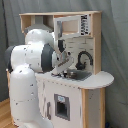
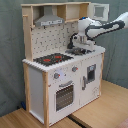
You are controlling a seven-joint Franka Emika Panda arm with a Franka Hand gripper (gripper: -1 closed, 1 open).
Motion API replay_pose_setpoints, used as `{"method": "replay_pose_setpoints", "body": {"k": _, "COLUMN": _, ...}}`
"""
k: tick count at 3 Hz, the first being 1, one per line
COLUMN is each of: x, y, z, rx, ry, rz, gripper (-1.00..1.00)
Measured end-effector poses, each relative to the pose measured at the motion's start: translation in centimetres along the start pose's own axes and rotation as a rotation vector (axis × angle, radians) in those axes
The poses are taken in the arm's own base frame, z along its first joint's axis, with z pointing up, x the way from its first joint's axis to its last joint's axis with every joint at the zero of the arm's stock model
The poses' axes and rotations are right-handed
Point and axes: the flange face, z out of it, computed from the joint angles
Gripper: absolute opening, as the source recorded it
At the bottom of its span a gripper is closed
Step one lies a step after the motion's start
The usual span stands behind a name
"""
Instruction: Play with the kitchen
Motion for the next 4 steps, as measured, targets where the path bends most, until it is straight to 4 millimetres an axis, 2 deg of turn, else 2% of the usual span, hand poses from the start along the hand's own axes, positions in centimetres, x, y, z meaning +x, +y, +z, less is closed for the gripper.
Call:
{"method": "replay_pose_setpoints", "body": {"k": 1, "x": 0.1, "y": 0.2, "z": 0.0, "rx": -0.006, "ry": 0.010, "rz": 0.001, "gripper": 1.00}}
{"method": "replay_pose_setpoints", "body": {"k": 2, "x": 0.2, "y": 0.3, "z": 0.0, "rx": -0.012, "ry": 0.019, "rz": 0.002, "gripper": 1.00}}
{"method": "replay_pose_setpoints", "body": {"k": 3, "x": 1.0, "y": 1.4, "z": -0.6, "rx": -0.062, "ry": 0.094, "rz": 0.008, "gripper": 1.00}}
{"method": "replay_pose_setpoints", "body": {"k": 4, "x": 2.8, "y": -1.1, "z": -4.6, "rx": -0.076, "ry": 0.171, "rz": 0.018, "gripper": 1.00}}
